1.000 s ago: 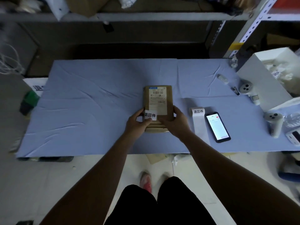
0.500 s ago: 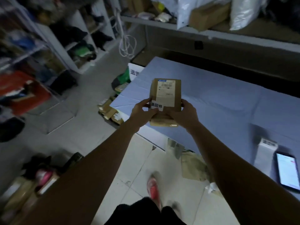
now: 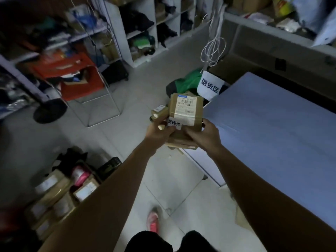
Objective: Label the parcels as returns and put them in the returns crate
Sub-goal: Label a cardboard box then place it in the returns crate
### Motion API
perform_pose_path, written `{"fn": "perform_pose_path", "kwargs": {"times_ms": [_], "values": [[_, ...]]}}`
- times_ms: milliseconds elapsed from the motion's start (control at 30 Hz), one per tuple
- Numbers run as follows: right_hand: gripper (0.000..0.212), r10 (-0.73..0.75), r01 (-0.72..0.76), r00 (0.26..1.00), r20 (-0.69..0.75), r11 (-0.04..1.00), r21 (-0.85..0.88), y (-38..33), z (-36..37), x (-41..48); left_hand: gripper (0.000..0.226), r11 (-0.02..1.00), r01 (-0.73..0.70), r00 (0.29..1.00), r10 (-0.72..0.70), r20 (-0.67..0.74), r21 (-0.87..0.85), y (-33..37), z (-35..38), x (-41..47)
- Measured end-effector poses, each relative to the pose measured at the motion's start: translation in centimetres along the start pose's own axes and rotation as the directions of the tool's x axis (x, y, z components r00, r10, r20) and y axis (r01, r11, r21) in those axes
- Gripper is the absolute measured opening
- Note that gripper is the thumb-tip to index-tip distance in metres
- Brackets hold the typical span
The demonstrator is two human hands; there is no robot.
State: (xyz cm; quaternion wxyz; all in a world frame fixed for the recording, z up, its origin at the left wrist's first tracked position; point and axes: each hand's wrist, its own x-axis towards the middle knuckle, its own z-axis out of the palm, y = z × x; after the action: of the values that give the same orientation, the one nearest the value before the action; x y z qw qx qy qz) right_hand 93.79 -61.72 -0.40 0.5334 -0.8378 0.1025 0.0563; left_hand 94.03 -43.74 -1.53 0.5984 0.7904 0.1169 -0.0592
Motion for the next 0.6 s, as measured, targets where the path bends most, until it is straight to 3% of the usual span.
{"fn": "perform_pose_path", "kwargs": {"times_ms": [167, 367, 600], "values": [[0.053, 0.132, -0.132, 0.991, 0.023, 0.991, 0.025, -2.5, 9.6, 3.9, 0.048, 0.996, 0.080, 0.996, -0.082, 0.042, 0.037, -3.6, -7.8, 6.6], [0.061, 0.229, -0.230, 0.973, 0.013, 0.972, 0.050, -3.7, 15.3, 13.3, 0.045, 0.987, 0.108, 0.985, -0.122, 0.118, 0.121, -5.1, -10.9, 17.9], [0.030, 0.326, -0.323, 0.945, -0.004, 0.939, 0.119, -2.8, 18.9, 31.1, 0.045, 0.969, 0.097, 0.951, -0.157, 0.266, 0.225, -5.1, -9.3, 36.9]]}}
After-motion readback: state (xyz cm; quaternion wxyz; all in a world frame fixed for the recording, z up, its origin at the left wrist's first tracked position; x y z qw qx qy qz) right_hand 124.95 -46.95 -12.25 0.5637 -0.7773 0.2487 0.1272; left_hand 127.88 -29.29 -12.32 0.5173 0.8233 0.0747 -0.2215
